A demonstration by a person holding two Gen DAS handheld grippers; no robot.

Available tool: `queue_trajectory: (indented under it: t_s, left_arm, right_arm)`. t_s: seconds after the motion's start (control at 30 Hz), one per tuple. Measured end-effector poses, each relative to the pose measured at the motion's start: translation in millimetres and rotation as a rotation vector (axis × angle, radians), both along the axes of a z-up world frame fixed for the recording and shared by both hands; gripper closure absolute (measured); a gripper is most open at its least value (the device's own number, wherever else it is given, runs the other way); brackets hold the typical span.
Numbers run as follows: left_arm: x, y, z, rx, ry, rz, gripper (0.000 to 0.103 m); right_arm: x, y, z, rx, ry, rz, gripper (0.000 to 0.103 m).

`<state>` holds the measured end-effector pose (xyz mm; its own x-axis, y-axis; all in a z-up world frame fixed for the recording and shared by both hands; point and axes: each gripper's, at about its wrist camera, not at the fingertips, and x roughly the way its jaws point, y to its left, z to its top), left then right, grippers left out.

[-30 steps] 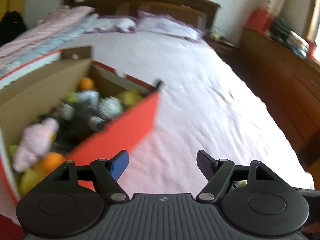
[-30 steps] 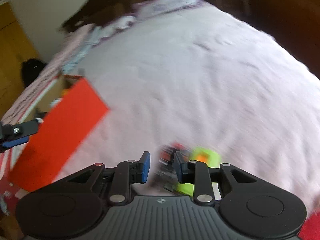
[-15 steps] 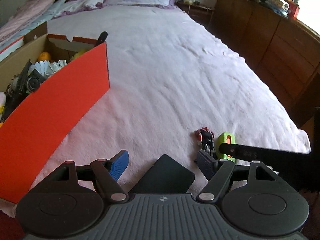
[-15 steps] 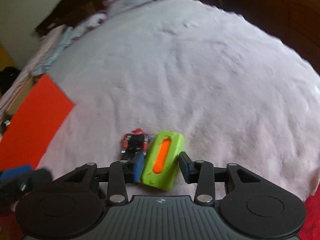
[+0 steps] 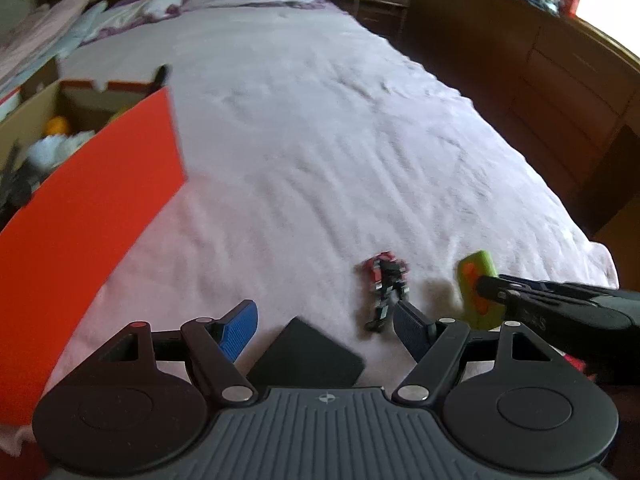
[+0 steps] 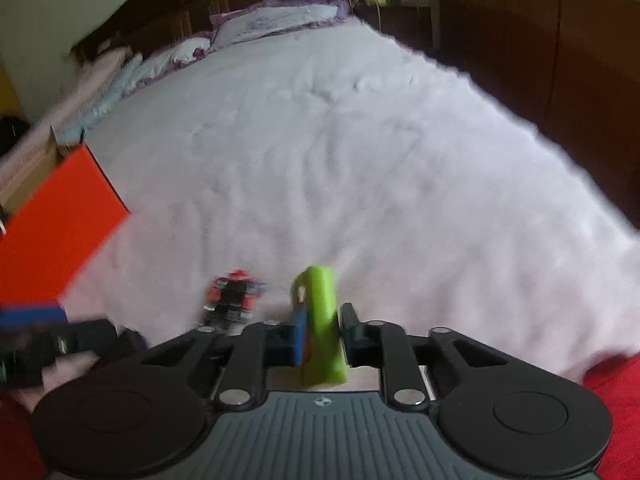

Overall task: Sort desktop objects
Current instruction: 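Grasp the lime-green case with the right gripper while the left gripper grasps the red robot figure, then lift the red robot figure with the left gripper while the right gripper lifts the lime-green case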

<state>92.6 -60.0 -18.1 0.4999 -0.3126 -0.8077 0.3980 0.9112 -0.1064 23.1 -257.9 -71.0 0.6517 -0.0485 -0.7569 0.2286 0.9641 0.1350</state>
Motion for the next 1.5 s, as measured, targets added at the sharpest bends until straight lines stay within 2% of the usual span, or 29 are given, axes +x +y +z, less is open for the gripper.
queue_trajectory:
  t_s: [0.07, 0.17, 0.27, 0.37, 0.43, 0.47, 0.5, 0.73, 0.93, 1.3, 1.5]
  left_arm:
    - [3, -16, -4, 0.004, 0.003, -0.041, 0.028]
    - [7, -45, -15, 0.017, 0.006, -0.114, 0.032]
    - [12, -71, -32, 0.072, 0.020, -0.172, 0.045]
    - [18, -85, -50, 0.119, 0.048, -0.176, 0.050]
    - [20, -84, -55, 0.139, 0.046, -0.150, 0.058]
    - [20, -83, -56, 0.147, 0.041, -0.139, 0.068]
    - [21, -81, -56, 0.144, 0.039, -0.132, 0.072]
    - [24, -67, -50, 0.074, 0.066, -0.105, 0.073]
    - [24, -71, -62, 0.096, 0.103, -0.111, 0.067]
    - [16, -62, -42, 0.071, 0.057, -0.101, 0.070]
    - [12, -58, -33, 0.068, 0.039, -0.089, 0.070]
  right_arm:
    - [-5, -7, -1, -0.041, 0.016, 0.003, 0.085]
    - [-12, -20, -8, 0.006, 0.017, -0.011, 0.085]
    - [-15, -26, -11, 0.031, 0.003, -0.009, 0.085]
    - [-14, -30, -16, 0.055, 0.000, -0.019, 0.085]
    - [-16, -33, -19, 0.069, 0.001, -0.028, 0.085]
    - [-16, -34, -21, 0.076, 0.001, -0.033, 0.084]
    - [-16, -35, -23, 0.081, -0.001, -0.035, 0.084]
    - [-13, -36, -30, 0.115, -0.007, -0.031, 0.082]
    - [-9, -29, -34, 0.119, 0.006, -0.009, 0.082]
    - [-10, -23, -32, 0.113, 0.003, -0.008, 0.084]
    - [-12, -23, -28, 0.141, 0.003, -0.020, 0.085]
